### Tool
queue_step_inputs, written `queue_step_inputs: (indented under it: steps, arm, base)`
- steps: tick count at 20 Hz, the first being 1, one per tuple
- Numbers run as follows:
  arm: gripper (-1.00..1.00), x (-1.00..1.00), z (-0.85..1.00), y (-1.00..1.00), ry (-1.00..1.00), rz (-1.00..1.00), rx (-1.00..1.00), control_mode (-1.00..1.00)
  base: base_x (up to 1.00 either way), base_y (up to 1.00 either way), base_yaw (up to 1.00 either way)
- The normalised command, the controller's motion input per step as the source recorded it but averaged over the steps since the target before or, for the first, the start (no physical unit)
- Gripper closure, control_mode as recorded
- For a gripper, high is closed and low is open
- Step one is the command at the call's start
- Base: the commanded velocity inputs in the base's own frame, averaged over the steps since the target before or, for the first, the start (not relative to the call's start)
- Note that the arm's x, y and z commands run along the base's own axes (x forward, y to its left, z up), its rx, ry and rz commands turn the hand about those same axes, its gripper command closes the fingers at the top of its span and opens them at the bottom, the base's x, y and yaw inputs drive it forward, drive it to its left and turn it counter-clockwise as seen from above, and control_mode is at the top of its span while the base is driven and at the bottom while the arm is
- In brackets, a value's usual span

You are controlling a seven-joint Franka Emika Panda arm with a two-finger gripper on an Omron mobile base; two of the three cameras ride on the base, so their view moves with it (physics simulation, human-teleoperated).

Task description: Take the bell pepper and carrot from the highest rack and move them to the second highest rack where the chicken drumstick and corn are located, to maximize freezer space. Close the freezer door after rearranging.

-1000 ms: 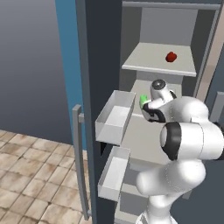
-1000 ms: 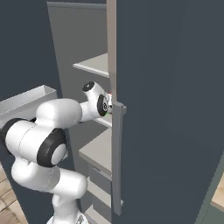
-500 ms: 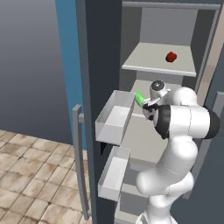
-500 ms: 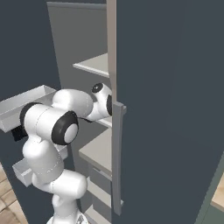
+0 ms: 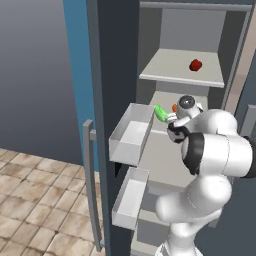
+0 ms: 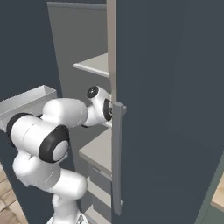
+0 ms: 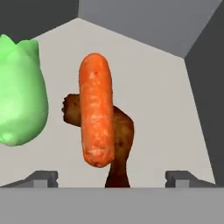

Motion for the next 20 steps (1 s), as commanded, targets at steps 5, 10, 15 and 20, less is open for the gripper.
queue_step_inputs:
  steps: [5, 10, 15, 20]
  arm:
    - [-1.00, -0.68, 0.60, 0.34, -0.07, -0.02, 0.06, -1.00]
    - [-1.00, -0.50, 0.89, 0.28, 0.00, -0.10, 0.26, -1.00]
    - [-1.00, -0.58, 0.87, 0.17, 0.07, -0.14, 0.30, -1.00]
    - [-1.00, -0.66, 0.90, 0.00, 0.02, -0.10, 0.21, -1.00]
  base:
    - [0.00, 0.00, 0.00]
    - [0.00, 0.00, 0.00]
    - [0.00, 0.00, 0.00]
    - [0.00, 0.00, 0.00]
